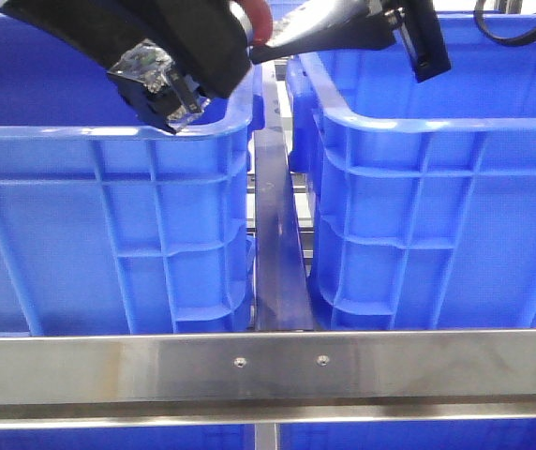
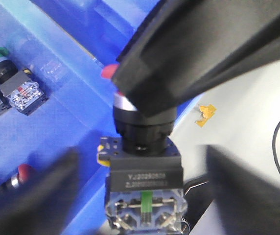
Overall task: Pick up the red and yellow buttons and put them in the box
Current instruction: 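Grasp the red button's cap with the right gripper from the left gripper, then carry the red button into the empty crate and release it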
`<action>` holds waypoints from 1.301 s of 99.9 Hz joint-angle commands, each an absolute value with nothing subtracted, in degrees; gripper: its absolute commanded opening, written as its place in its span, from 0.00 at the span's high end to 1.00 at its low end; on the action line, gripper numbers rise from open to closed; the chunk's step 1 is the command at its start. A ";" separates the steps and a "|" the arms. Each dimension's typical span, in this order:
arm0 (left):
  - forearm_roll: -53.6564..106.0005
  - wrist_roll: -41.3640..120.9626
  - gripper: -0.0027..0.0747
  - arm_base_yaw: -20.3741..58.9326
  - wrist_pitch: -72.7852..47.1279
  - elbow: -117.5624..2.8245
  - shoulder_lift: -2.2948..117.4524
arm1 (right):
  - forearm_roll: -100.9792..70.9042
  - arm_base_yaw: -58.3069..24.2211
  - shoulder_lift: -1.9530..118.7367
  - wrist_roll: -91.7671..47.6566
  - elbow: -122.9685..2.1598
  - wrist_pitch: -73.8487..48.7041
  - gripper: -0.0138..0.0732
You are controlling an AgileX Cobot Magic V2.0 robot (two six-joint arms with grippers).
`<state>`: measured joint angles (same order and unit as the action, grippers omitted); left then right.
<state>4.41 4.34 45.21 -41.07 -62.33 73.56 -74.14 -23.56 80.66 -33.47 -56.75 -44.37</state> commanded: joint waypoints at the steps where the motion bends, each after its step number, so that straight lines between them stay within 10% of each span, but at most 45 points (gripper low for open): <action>1: 4.73 4.27 0.12 45.67 -37.93 -63.99 72.11 | -77.35 -23.75 79.07 -34.24 -58.82 -45.75 0.57; 47: 4.73 4.00 0.12 45.38 -38.23 -63.99 70.27 | -71.46 -9.06 75.74 -40.01 -67.56 -44.75 0.57; 130: 2.46 4.00 0.12 45.38 -38.01 -63.99 70.27 | -53.97 -6.92 89.42 -53.47 -67.75 -1.17 0.57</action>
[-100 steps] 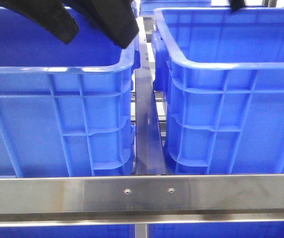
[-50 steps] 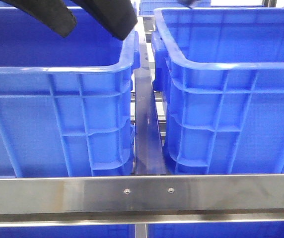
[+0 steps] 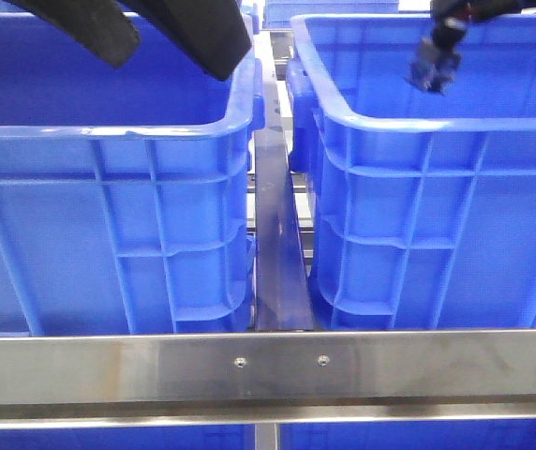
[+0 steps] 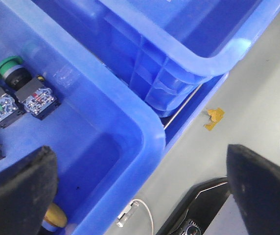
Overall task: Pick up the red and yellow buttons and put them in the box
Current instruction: 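Carry the red button into the empty crate and release it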
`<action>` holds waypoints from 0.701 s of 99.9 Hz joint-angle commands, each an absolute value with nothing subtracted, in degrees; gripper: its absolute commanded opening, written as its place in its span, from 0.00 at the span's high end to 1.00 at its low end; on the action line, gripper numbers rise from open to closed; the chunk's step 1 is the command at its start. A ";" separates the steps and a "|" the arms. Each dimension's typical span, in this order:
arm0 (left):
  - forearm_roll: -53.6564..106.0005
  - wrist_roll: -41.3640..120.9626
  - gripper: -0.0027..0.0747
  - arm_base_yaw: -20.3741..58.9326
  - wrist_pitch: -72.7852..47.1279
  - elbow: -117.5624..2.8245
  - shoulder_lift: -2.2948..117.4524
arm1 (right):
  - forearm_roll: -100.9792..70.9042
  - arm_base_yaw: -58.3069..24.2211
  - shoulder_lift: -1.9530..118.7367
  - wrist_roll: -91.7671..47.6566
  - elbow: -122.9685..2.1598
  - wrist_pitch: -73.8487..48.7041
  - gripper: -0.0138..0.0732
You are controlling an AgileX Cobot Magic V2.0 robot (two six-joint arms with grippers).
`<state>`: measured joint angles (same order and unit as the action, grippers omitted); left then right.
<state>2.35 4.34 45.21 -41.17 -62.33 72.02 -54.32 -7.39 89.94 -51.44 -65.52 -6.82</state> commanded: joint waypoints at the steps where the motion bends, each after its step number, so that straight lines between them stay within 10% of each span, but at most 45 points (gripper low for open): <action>1: 2.46 4.00 0.12 45.38 -38.01 -63.99 70.27 | -53.97 -6.92 89.80 -53.62 -67.75 -0.62 0.57; 70: 2.46 4.00 0.12 45.38 -37.64 -63.99 70.27 | -54.03 -7.78 100.34 -54.45 -69.79 7.50 0.57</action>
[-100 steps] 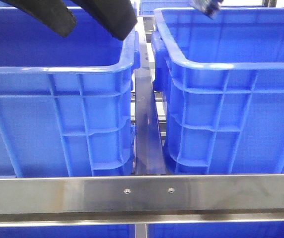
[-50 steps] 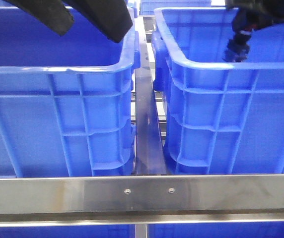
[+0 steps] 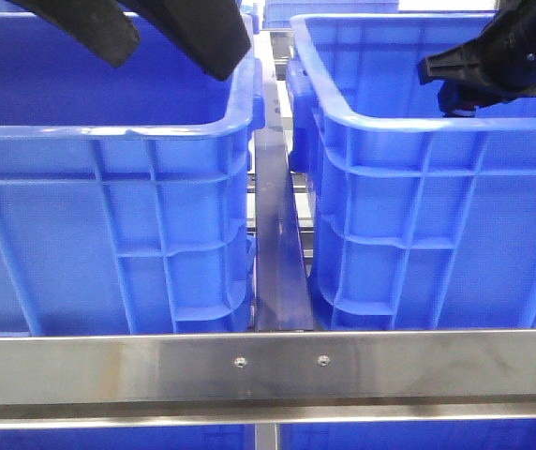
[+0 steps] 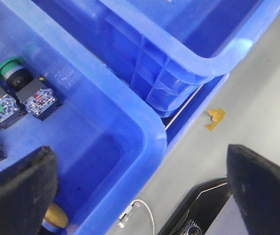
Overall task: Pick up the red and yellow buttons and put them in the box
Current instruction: 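Carry the red button into the empty crate and release it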
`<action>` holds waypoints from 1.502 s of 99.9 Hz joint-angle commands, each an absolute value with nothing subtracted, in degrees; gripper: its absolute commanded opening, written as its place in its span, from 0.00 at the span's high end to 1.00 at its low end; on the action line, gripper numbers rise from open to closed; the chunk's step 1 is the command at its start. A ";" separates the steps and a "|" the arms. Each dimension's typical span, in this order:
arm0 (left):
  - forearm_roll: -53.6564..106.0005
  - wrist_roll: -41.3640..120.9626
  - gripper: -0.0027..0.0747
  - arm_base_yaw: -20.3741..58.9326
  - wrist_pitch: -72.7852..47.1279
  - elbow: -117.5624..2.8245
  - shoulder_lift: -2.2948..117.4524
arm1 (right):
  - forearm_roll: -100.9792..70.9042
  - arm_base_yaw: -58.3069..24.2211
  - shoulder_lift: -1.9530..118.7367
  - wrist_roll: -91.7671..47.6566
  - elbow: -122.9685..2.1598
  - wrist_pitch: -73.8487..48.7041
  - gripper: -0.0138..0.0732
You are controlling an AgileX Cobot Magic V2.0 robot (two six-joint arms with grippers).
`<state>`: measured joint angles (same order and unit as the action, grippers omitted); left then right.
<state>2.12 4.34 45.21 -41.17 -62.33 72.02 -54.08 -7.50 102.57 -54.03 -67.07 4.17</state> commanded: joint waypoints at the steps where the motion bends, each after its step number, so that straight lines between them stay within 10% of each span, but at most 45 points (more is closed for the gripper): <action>1: 2.46 4.00 0.12 45.38 -37.64 -63.99 70.27 | -54.03 -7.78 100.51 -54.45 -69.92 7.50 0.57; 32: 2.43 4.00 0.12 45.38 -37.64 -63.99 70.27 | -54.03 -7.78 102.50 -54.45 -71.37 6.38 0.56; 89: 2.11 4.00 0.12 45.38 -36.27 -63.99 70.27 | -54.03 -7.58 102.50 -54.45 -71.37 3.92 0.23; 150: 1.98 4.00 0.12 45.38 -35.85 -63.99 70.27 | -54.08 -7.58 81.81 -54.45 -57.06 0.00 0.25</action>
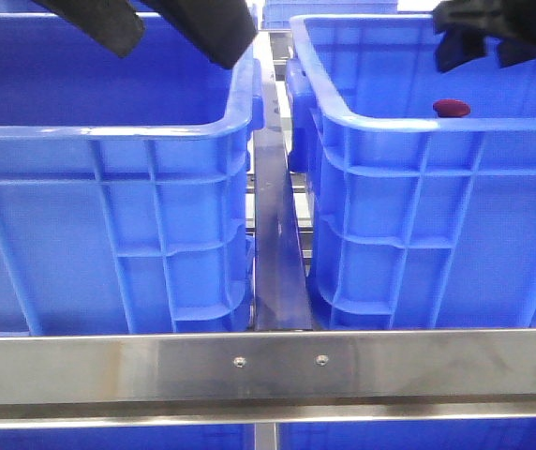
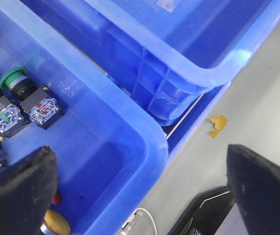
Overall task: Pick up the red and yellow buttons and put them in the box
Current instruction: 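Carry the red button into the empty crate and release it, then return the left gripper to the button crate and grasp a yellow button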
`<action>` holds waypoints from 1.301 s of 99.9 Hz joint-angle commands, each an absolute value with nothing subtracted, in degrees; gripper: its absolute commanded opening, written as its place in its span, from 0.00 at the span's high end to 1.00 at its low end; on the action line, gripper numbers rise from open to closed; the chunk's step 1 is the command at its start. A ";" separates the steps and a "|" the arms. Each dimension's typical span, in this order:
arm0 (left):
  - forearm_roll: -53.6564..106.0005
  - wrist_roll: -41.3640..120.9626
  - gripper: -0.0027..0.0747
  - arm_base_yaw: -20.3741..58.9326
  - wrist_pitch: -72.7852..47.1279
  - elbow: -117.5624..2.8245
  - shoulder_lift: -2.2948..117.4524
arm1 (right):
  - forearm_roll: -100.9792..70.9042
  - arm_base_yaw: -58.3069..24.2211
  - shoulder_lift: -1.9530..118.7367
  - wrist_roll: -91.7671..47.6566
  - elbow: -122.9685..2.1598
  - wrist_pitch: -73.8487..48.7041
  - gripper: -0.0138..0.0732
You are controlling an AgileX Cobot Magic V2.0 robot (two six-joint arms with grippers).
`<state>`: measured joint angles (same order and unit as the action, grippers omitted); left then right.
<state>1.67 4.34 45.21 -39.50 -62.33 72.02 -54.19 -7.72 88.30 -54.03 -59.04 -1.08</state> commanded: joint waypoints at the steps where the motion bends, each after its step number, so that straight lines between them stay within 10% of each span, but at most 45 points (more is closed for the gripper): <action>1: 1.98 4.00 0.12 45.38 -35.85 -63.99 70.27 | -54.08 -7.58 80.94 -54.45 -56.72 0.00 0.25; 17: 1.98 4.00 0.12 45.38 -35.85 -63.99 70.27 | -55.11 -7.58 70.10 -54.45 -49.20 -2.20 0.48; 34: 1.98 4.00 0.12 45.38 -35.70 -63.99 70.27 | -56.83 -7.58 57.67 -54.45 -41.56 -6.96 0.93; 85: -0.68 3.52 0.14 44.38 -33.14 -63.99 69.96 | -58.18 -7.58 21.77 -54.37 -20.65 -10.43 0.91; 130: -2.61 -10.34 0.14 23.21 -36.90 -63.99 72.32 | -58.18 -7.58 17.87 -54.37 -18.87 -13.80 0.91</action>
<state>-2.84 -9.24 25.78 -38.39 -62.33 71.99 -56.99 -7.72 17.44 -54.03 -17.51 -15.23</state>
